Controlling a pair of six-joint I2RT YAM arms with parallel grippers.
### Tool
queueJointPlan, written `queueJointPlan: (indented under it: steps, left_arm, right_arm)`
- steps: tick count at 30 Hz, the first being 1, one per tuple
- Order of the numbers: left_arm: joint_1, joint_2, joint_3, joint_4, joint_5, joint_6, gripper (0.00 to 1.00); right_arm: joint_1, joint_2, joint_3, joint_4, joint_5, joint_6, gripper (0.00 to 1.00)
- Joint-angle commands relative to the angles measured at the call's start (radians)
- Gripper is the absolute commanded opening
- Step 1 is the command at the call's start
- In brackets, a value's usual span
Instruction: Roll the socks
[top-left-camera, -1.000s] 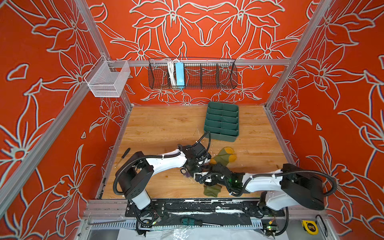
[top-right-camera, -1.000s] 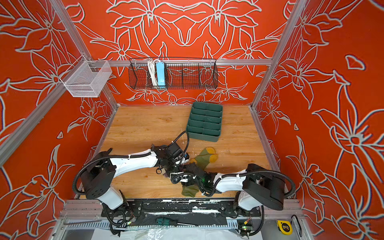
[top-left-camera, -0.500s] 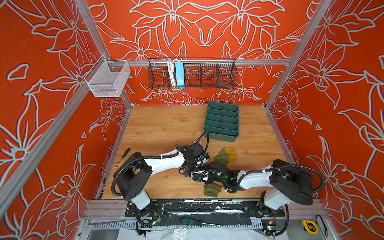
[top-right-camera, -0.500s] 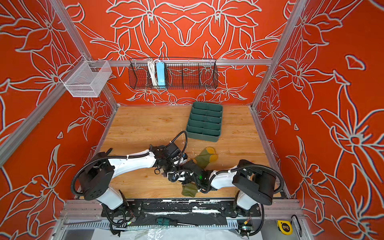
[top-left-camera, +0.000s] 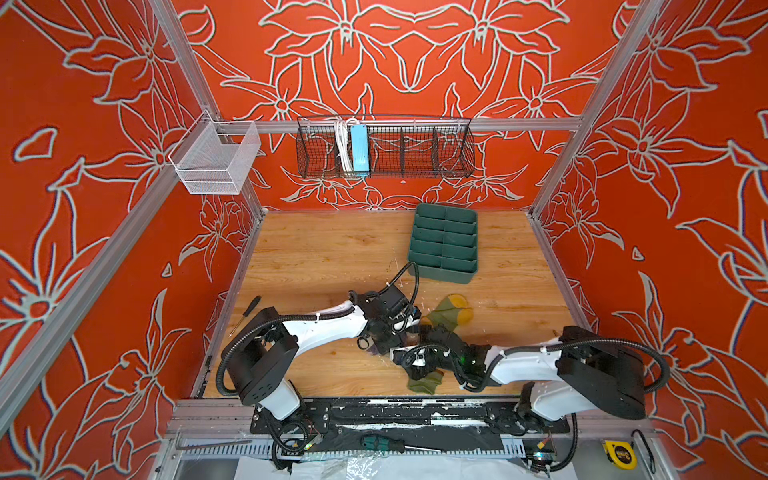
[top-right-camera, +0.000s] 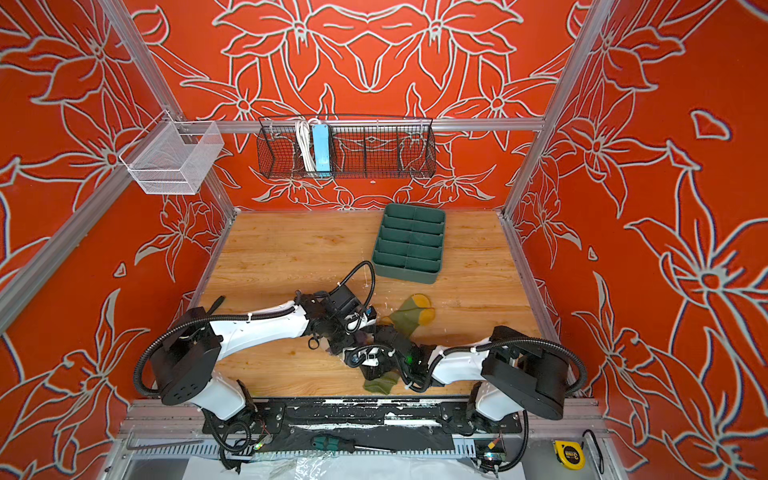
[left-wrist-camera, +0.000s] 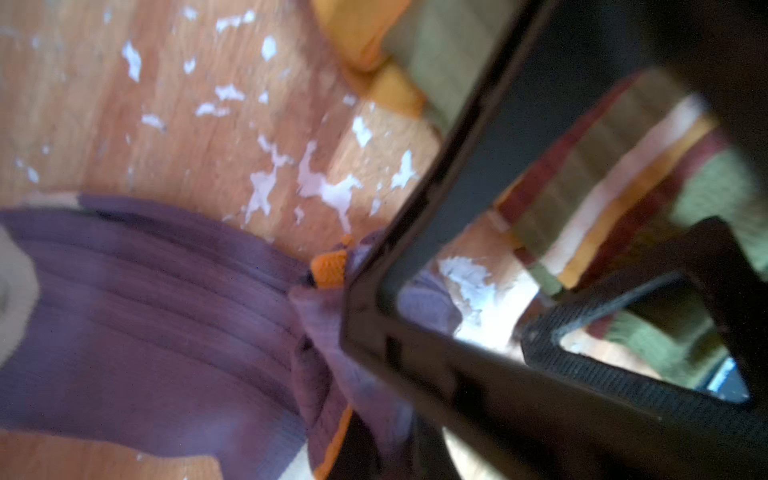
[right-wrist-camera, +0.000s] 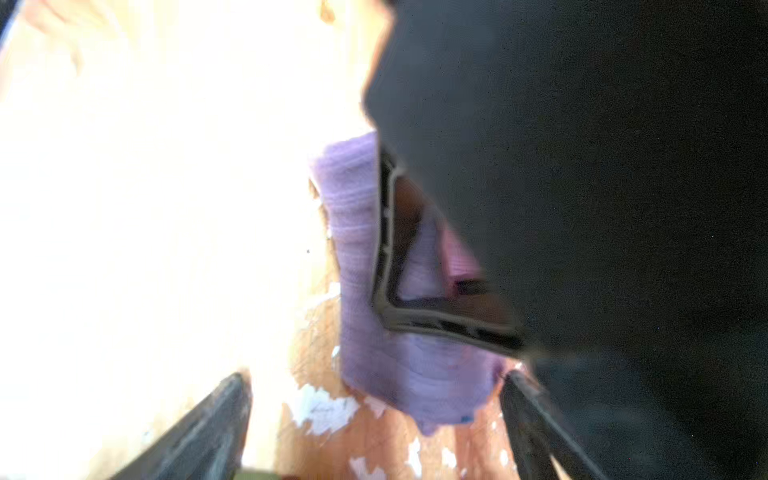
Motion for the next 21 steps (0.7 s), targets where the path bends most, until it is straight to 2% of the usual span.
queueJointPlan:
  steps: [1,4,6,11,21]
  left_arm:
    - [-0.013,0.007,0.019,-0.039,0.061,0.040,0.00]
    - [-0.012,0.004,0.023,-0.038,0.069,0.039,0.00]
    - [-0.012,0.003,0.022,-0.039,0.082,0.037,0.00]
    - [-0.013,-0.012,0.014,-0.030,0.111,0.036,0.00]
    - [-0.013,-0.052,0.006,-0.014,0.165,0.070,0.00]
  right_arm:
    - [-0.008,0.033,-0.018,0.009,0.066,0.024,0.98]
    - [-0.008,0.087,-0.022,0.100,0.090,0.025,0.97]
    - [-0.007,0.121,-0.011,0.147,0.111,0.027,0.93]
    - [-0.007,0.205,0.007,0.233,0.145,0.004,0.74]
    - [-0.003,0.289,0.048,0.166,0.150,-0.020,0.49]
